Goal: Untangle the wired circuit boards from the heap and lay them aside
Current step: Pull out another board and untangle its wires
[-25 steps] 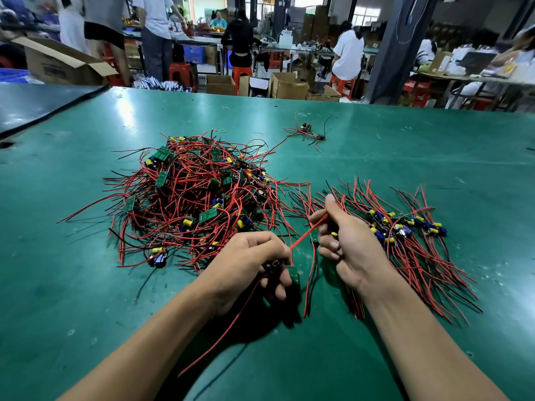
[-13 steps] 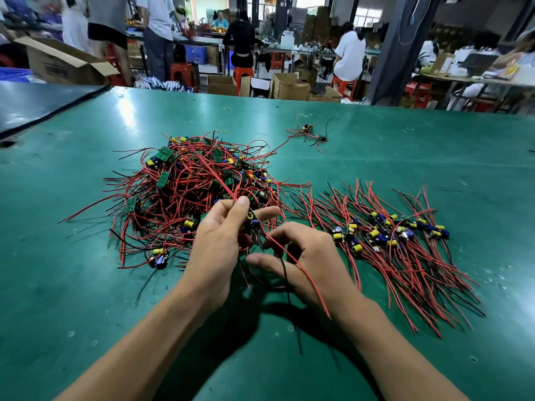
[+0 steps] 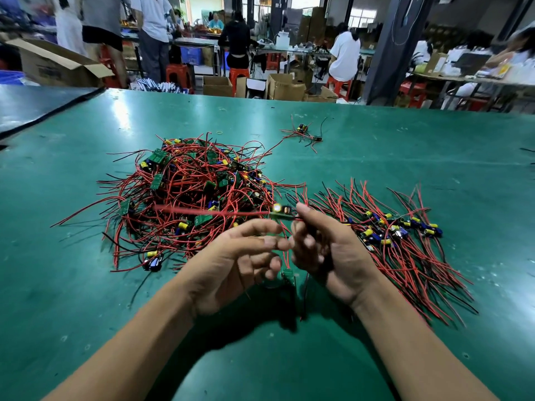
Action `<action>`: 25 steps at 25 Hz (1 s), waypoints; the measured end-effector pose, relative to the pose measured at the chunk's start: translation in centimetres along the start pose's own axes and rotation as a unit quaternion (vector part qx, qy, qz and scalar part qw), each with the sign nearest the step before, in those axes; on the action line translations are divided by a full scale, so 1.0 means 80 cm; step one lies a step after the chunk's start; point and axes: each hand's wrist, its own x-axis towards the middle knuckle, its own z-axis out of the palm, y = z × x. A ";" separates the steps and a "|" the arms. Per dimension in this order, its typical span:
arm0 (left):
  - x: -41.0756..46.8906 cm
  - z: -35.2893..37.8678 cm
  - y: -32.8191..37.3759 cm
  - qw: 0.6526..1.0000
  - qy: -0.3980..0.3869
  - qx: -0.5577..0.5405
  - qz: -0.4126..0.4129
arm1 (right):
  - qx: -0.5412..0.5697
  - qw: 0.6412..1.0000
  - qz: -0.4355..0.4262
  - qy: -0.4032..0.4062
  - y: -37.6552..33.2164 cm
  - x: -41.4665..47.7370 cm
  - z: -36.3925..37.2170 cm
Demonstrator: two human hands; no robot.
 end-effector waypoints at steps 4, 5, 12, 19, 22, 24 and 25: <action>0.002 -0.002 0.001 0.995 -0.037 0.029 -0.093 | -0.072 0.991 0.047 -0.100 0.003 -0.006 -0.001; 0.002 -0.003 0.000 0.994 -0.044 0.044 -0.090 | -0.089 0.990 0.053 -0.099 0.005 -0.005 -0.001; 0.002 0.001 -0.015 0.995 0.036 0.092 -0.004 | -0.102 0.994 0.020 0.025 0.015 0.004 -0.003; 0.005 0.006 -0.021 0.979 0.107 0.173 -0.016 | -0.233 0.967 -0.062 0.087 0.023 0.004 0.002; 0.008 0.005 -0.024 0.975 0.140 0.170 0.015 | -0.219 0.973 -0.033 0.070 0.024 0.002 0.005; 0.008 0.004 -0.026 0.975 0.140 0.170 0.026 | -0.241 0.970 0.001 0.019 0.025 0.000 0.007; 0.008 0.003 -0.027 0.974 0.137 0.177 0.031 | -0.256 0.967 0.008 0.012 0.025 0.001 0.007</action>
